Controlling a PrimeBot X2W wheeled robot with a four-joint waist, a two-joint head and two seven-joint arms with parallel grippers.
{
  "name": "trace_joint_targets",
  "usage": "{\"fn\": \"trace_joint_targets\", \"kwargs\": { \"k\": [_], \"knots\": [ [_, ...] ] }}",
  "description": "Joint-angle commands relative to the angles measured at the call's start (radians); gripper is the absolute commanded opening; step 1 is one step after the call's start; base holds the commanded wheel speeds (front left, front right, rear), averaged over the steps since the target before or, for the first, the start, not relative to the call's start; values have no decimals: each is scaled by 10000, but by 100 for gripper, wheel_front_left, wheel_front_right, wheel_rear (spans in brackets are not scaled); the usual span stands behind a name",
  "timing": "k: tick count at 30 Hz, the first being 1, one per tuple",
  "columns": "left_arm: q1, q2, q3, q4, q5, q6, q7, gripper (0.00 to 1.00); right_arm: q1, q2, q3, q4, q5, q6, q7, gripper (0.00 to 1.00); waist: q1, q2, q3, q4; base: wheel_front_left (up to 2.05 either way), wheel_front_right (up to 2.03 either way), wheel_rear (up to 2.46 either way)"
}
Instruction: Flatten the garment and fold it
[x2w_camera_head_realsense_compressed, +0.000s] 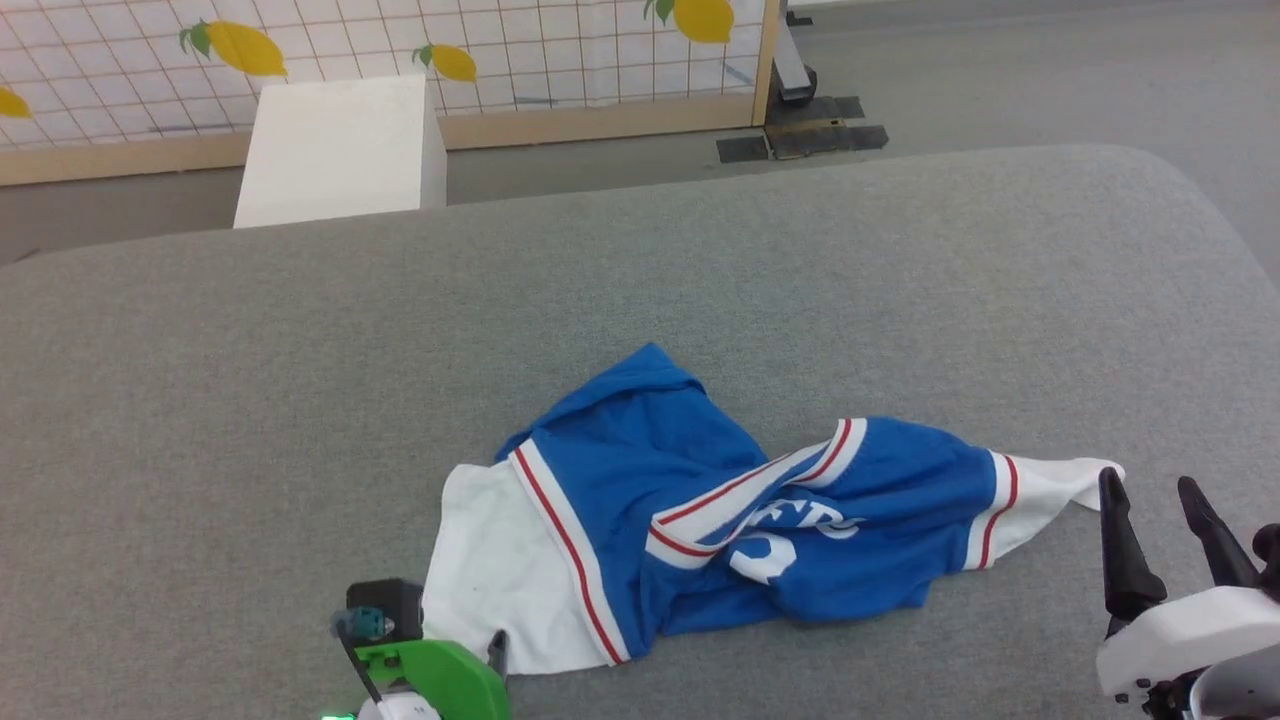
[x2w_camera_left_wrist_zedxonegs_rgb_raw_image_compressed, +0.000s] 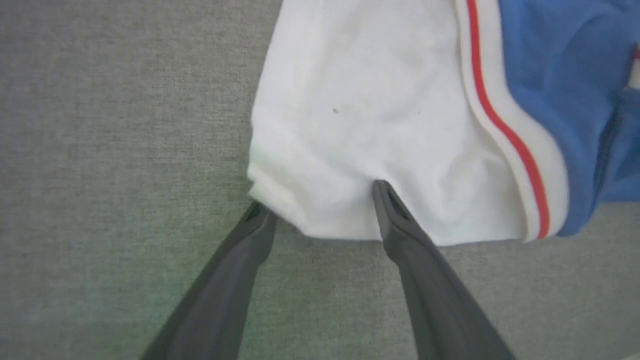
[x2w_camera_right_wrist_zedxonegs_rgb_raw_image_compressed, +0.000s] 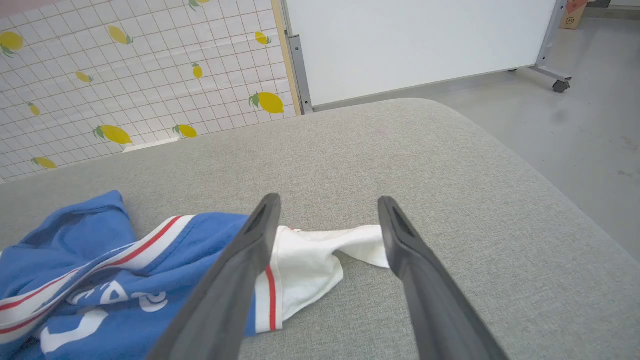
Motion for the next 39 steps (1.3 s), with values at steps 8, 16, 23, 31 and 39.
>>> {"fn": "trace_joint_targets", "kwargs": {
  "k": [8, 16, 23, 31, 39],
  "knots": [
    [-337, 26, 569, 64, -170, 249, -1309, 0, -53, 1, -155, -62, 87, -15, -170, 100, 0, -1, 212, 13, 0, 0, 0],
    [-128, 377, 1400, -356, -421, 540, -2066, 0, -576, 1, -920, 569, 151, -15, 135, 100, 0, -1, 259, 202, 0, 0, 0],
    [-231, 488, 1435, -649, -513, 508, -2063, 0, -2293, 1, -1091, 1830, -253, -15, 1231, 100, 0, -1, 599, 297, 0, 0, 0],
    [-848, 467, 1172, -828, -508, 417, -2033, 0, -4835, 1, -1535, 4677, -847, -15, 2159, 100, 0, -1, 1409, 653, 0, 0, 0],
    [-1180, 482, 1013, -855, -576, 298, -2041, 0, -6291, -24, -2317, 6723, -1665, -15, 3438, 100, 0, -1, 1914, 954, 0, 0, 0]
  ]
}}
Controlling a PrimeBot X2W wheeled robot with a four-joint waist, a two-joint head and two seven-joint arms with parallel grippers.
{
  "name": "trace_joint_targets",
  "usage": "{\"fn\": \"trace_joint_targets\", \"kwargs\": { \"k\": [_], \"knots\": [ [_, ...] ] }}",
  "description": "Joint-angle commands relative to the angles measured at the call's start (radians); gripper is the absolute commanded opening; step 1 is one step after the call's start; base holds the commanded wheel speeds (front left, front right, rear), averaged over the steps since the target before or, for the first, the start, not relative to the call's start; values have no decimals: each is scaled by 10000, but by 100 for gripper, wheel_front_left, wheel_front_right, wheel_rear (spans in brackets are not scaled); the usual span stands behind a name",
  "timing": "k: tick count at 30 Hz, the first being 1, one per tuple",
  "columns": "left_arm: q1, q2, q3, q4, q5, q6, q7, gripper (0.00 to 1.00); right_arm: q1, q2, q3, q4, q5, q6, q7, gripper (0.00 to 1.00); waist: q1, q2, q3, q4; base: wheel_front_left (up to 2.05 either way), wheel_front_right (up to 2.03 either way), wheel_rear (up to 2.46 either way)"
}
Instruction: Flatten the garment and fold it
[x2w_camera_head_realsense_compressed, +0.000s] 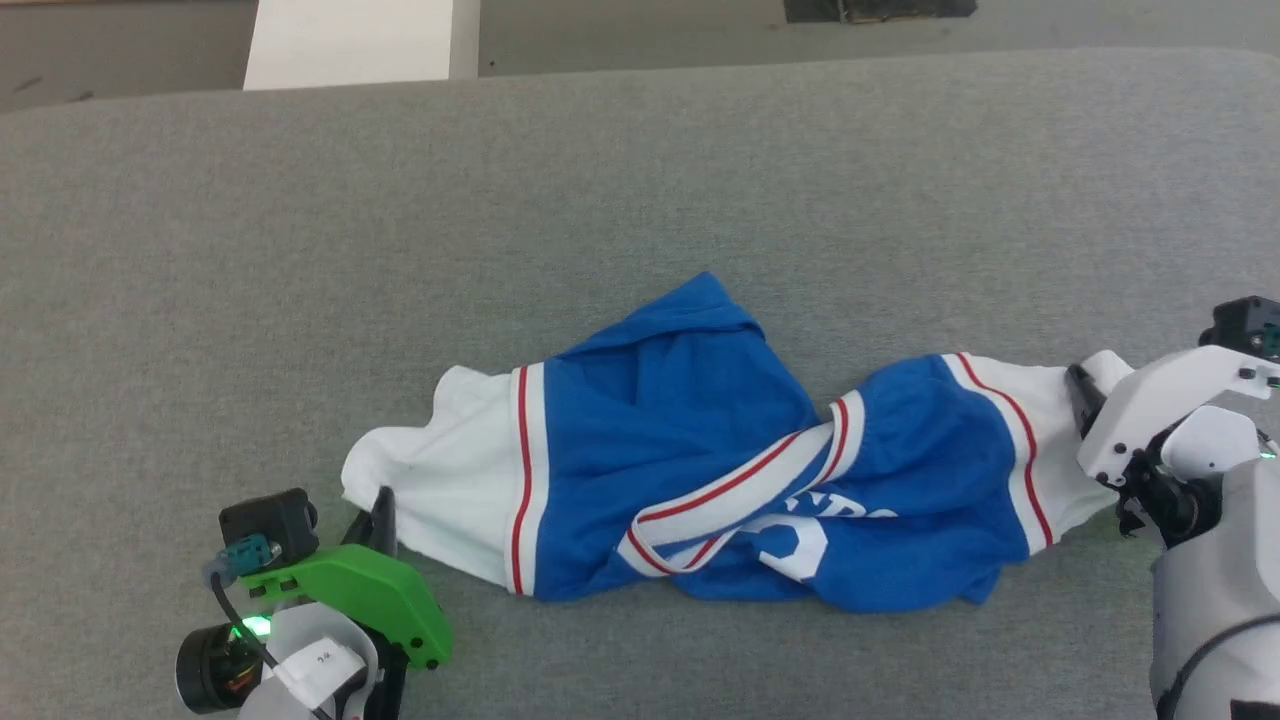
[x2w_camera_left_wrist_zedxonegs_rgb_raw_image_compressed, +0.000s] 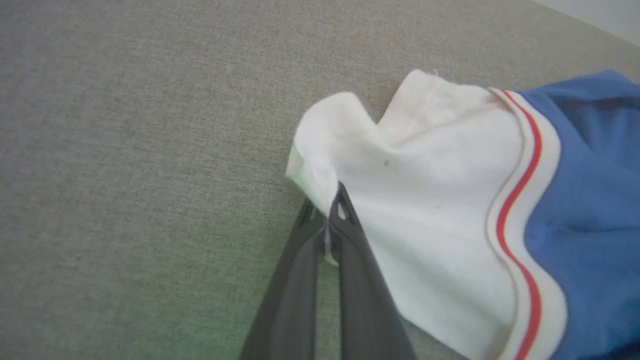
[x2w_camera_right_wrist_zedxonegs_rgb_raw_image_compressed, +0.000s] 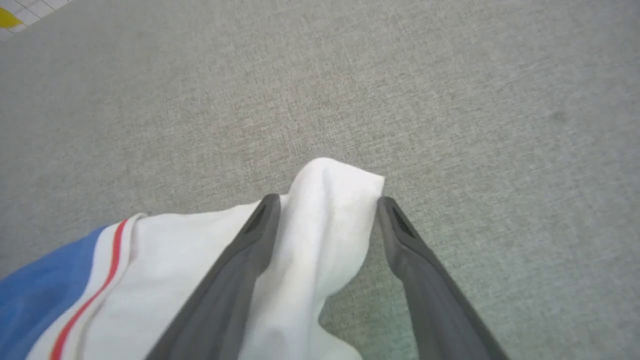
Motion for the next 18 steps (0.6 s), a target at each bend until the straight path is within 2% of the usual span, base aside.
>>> {"fn": "trace_joint_targets", "kwargs": {
  "k": [1, 4, 5, 6, 7, 10, 13, 15, 18],
  "knots": [
    [-161, 74, -30, -7, -23, -63, -31, 0, -239, -33, -81, 251, -202, -15, 322, 100, -1, 0, 195, 191, 0, 0, 0],
    [-155, 71, -80, 15, -58, -77, -6, 0, -422, -131, -213, 731, -693, -15, 1274, 100, -1, 0, 213, 243, 0, 0, 0],
    [-146, 74, -89, 20, -64, -78, 0, 0, -453, -141, -246, 819, -807, -15, 1564, 53, -1, 0, 205, 250, 0, 0, 0],
    [-130, 77, -97, 31, -77, -79, 4, 0, -484, -140, -269, 882, -929, -15, 1892, 37, -1, 0, 184, 252, 0, 0, 0],
    [-119, 83, -98, 48, -90, -81, 7, 0, -495, -138, -290, 907, -1012, -15, 2140, 0, -1, 0, 164, 248, 0, 0, 0],
    [-115, 74, -110, 89, -224, -152, 36, 0, -488, -110, -314, 781, -1064, -15, 2705, 0, -1, 0, 41, 230, 0, 0, 0],
    [-226, 82, -194, -91, -408, -377, 120, 0, -496, -89, -144, 324, -944, -15, 2786, 0, -1, 0, -55, 210, 0, 0, 0],
    [-404, 100, -209, -347, -601, -571, 187, 0, -520, -92, 31, -108, -787, -15, 2788, 0, -1, 0, -108, 207, 0, 0, 0],
    [-977, 60, -113, -826, -1402, -1082, 488, 0, -681, -270, 548, -1044, -445, -15, 2842, 0, -1, 0, -142, 226, 0, 0, 0]
  ]
}}
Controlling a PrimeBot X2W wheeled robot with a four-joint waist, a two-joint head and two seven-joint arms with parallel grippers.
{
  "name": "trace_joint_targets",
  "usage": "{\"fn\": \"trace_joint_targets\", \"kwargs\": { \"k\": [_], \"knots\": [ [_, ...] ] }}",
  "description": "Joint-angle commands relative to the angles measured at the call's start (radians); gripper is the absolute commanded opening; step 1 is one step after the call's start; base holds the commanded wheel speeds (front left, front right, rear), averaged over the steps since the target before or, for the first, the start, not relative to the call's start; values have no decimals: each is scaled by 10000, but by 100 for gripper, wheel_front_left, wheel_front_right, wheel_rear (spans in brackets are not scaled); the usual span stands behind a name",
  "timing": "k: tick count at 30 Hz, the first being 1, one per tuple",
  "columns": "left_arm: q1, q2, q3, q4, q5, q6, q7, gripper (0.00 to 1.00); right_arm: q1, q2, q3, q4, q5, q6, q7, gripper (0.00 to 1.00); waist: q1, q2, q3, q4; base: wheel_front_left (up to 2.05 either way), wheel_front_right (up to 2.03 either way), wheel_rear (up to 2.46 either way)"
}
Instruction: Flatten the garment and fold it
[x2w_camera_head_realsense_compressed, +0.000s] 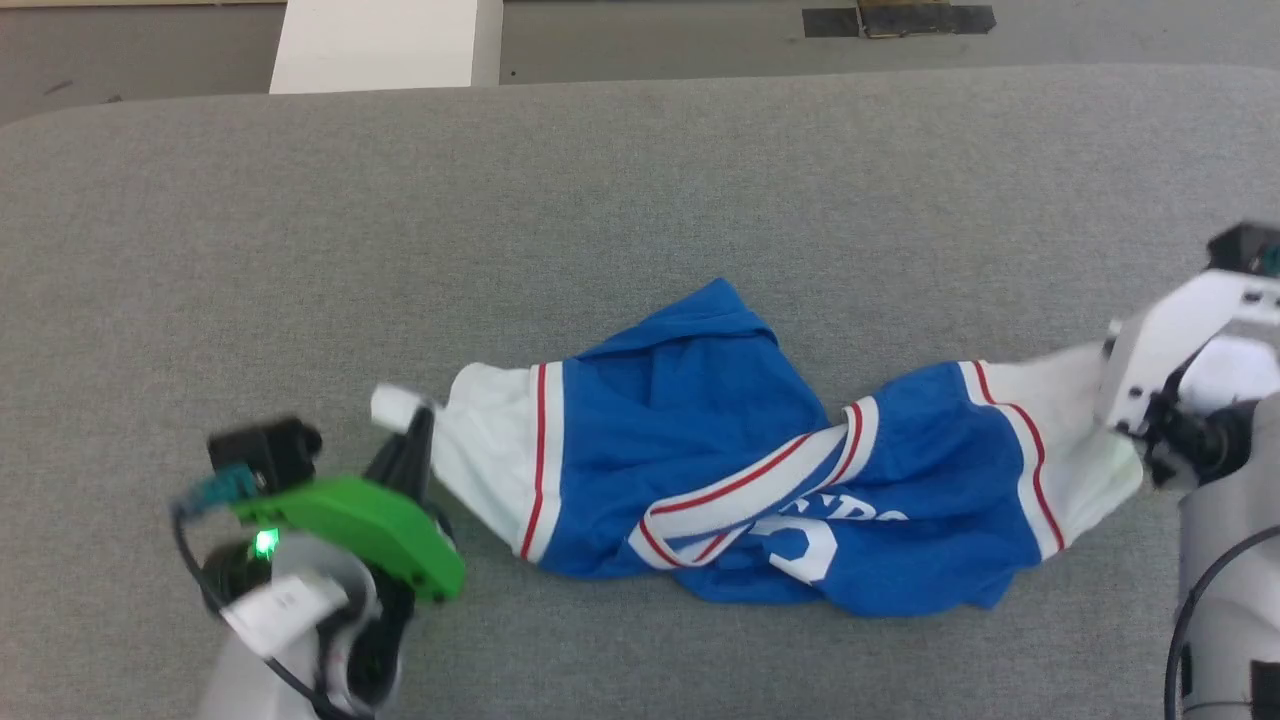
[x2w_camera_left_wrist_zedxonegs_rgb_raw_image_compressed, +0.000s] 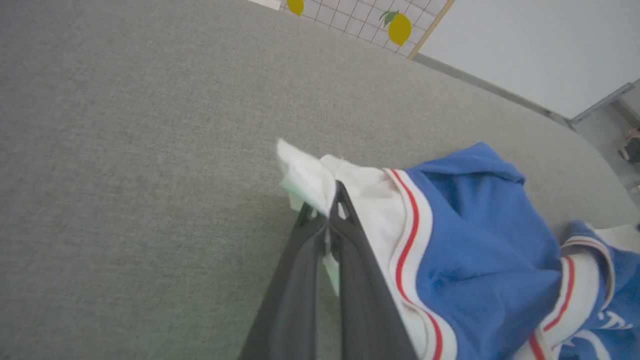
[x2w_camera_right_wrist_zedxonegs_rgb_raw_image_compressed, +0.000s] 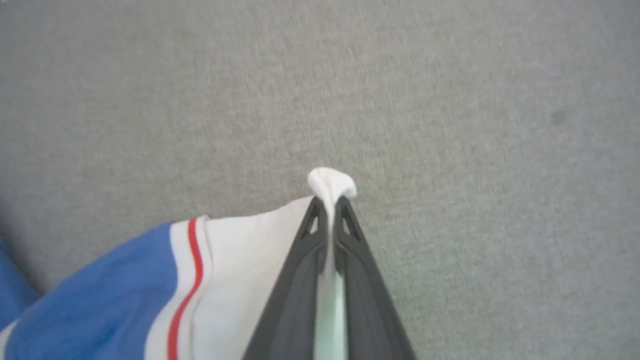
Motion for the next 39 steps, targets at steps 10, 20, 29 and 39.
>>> {"fn": "trace_joint_targets", "kwargs": {
  "k": [10, 20, 29, 39],
  "knots": [
    [-4406, 474, 1184, -865, -2584, -234, 1978, 0, -2019, -1342, 2004, -2862, 979, -15, 346, 0, 0, 0, 830, -187, 0, 0, 0],
    [-9984, 704, 2127, 1010, -2532, 1015, 1212, 0, -5897, -1854, 3078, -2863, 1099, -15, -319, 0, 0, 0, 2371, -425, 0, 0, 0],
    [-13680, 658, 2494, 2329, -2275, 1130, -867, 0, -9003, -2125, 3165, -2620, 494, -15, -2070, 0, 0, 0, 3145, -268, 0, 0, 0],
    [-13504, 773, 2663, 3185, -2635, 463, -1248, 0, -9217, -2192, 3975, -1707, 523, -15, -3672, 0, 0, 0, 3091, -78, 0, 0, 0]
  ]
}}
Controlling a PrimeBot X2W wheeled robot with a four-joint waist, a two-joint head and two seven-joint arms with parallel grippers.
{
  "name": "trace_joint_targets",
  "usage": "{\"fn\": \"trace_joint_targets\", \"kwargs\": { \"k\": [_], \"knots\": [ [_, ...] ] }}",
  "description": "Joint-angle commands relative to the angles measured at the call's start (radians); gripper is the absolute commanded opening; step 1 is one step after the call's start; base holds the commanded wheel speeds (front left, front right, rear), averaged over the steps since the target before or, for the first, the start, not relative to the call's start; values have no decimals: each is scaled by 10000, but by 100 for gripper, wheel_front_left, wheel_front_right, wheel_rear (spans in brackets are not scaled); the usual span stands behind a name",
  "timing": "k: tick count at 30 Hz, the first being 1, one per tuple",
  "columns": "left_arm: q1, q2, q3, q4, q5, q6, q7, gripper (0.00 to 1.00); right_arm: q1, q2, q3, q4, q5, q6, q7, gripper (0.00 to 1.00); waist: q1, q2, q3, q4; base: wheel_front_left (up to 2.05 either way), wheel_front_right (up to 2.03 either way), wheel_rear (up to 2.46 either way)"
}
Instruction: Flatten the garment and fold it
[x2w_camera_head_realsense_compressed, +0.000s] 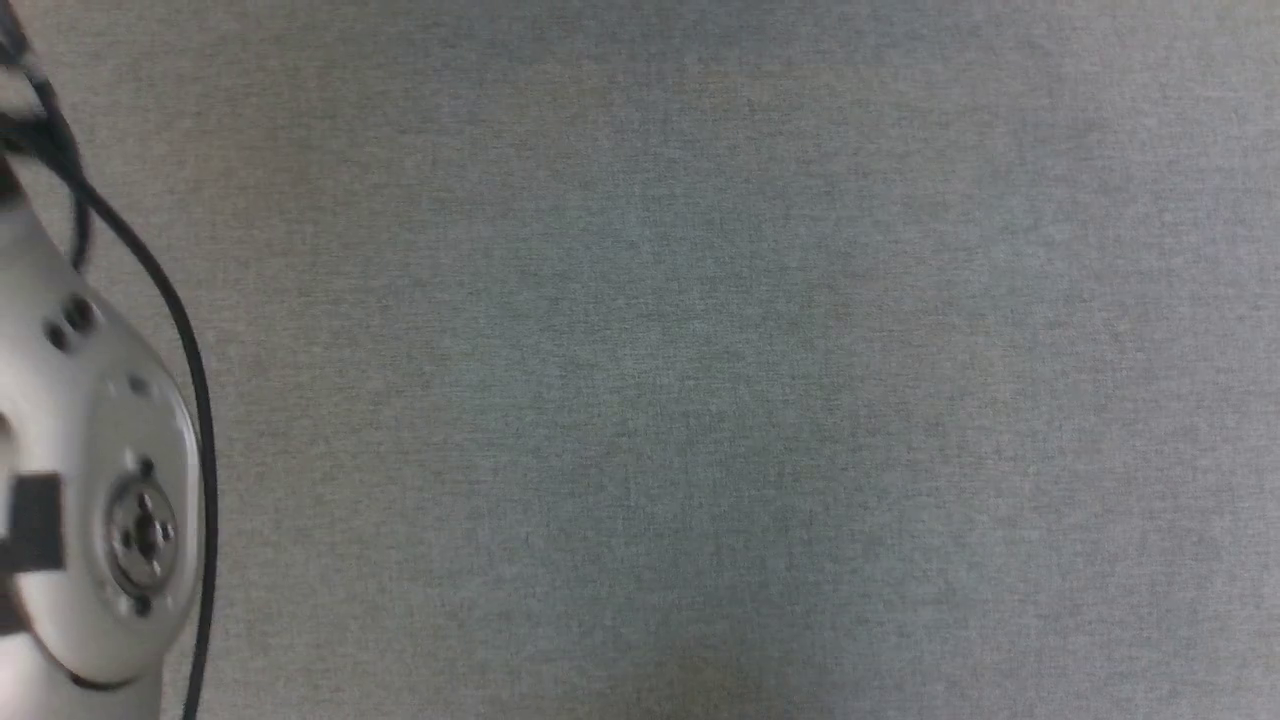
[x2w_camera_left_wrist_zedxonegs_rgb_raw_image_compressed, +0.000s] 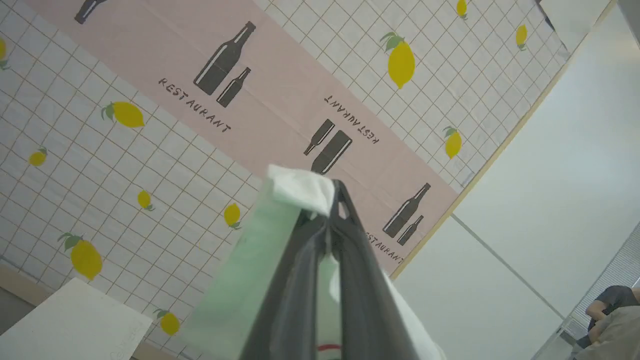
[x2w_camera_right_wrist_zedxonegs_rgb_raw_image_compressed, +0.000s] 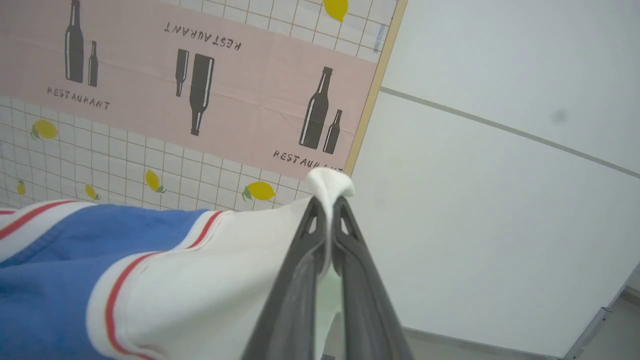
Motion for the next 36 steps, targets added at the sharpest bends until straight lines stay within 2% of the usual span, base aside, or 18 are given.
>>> {"fn": "trace_joint_targets", "kwargs": {
  "k": [1, 9, 14, 17, 22, 27, 33, 36],
  "knots": [
    [622, 122, -2, 129, -51, -132, 77, 0, 461, -81, 111, 136, 193, -15, -171, 0, -2, 0, -144, 18, 0, 0, 0],
    [4812, 610, -134, 500, 283, -814, 462, 0, 3860, -159, 1198, 658, 1633, -15, -1299, 0, -2, 0, -1211, -13, 0, 0, 0],
    [7699, 544, -285, 282, 427, -1062, 704, 0, 6519, -43, 1330, 444, 2594, -15, -1636, 0, -2, 0, -2223, 50, 0, 0, 0],
    [9575, 400, -310, -35, 431, -1067, 906, 0, 8238, 37, 1141, -6, 2989, -15, -1652, 0, -2, 0, -2900, 71, 0, 0, 0],
    [12212, -2, -298, -908, 426, -745, 1225, 0, 10868, 255, 121, -1089, 3168, -15, -1178, 0, -2, 0, -3702, 178, 0, 0, 0],
    [14407, -438, -182, -2104, 334, -197, 1624, 0, 13261, 926, -847, -2563, 2962, -15, -42, 0, -2, 0, -4231, 207, 0, 0, 0],
    [16184, -671, -255, -3197, 524, 469, 2083, 0, 15367, 1992, -1984, -4108, 2548, -15, 1617, 0, -2, 0, -4575, 287, 0, 0, 0],
    [16739, -696, -247, -3590, 669, 799, 2275, 0, 16190, 2267, -2525, -4587, 2492, -15, 2304, 0, -2, 0, -4713, 366, 0, 0, 0]
  ]
}}
